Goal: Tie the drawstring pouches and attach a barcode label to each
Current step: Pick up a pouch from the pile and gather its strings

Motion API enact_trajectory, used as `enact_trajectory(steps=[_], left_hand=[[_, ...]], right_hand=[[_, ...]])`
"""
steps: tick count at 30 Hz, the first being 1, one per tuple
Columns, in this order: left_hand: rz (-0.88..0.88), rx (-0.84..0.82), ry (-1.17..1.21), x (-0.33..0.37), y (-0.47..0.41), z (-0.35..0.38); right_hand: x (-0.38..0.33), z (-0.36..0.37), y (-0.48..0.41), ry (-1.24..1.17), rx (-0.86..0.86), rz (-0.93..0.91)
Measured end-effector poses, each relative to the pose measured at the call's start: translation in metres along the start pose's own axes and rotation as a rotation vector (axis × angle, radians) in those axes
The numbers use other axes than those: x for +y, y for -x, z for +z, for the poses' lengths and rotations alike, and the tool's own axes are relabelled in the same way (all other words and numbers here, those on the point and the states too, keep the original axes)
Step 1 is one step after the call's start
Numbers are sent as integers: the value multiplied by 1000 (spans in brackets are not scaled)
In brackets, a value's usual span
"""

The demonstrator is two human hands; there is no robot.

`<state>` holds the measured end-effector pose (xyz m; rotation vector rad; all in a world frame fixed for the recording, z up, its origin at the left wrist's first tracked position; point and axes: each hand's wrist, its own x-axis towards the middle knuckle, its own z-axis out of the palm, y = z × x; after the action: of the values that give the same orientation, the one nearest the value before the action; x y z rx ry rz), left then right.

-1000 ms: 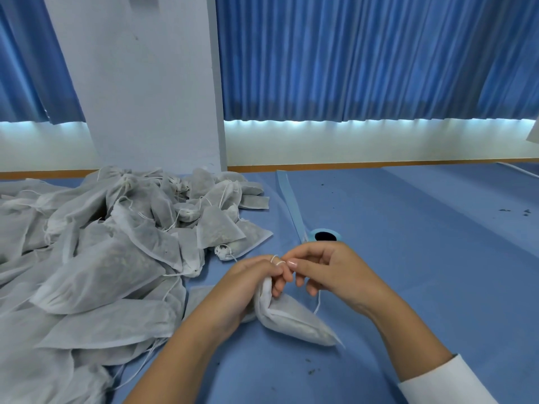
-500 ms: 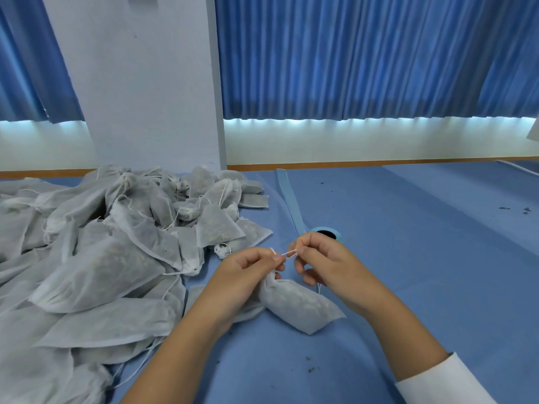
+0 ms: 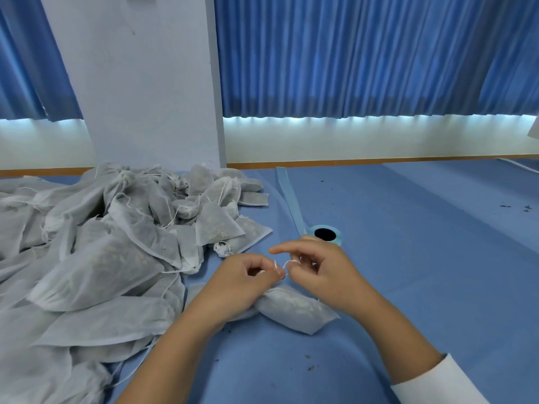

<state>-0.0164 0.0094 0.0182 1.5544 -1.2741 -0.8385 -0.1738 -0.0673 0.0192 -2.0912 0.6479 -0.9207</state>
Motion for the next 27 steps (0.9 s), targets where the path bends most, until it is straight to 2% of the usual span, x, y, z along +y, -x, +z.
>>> enact_trajectory(steps=[8, 16, 22, 27], left_hand=[[-5, -45, -32, -2, 0, -4], [-58, -45, 37, 1, 0, -6], [-132, -98, 234, 4, 2, -4], [-145, -121, 316, 5, 2, -3]], right_hand=[[1, -1, 0, 132, -27, -18], [-6, -9, -2, -169, -153, 288], [-6, -7, -1, -339, -174, 251], [-4, -3, -1, -370, -124, 147]])
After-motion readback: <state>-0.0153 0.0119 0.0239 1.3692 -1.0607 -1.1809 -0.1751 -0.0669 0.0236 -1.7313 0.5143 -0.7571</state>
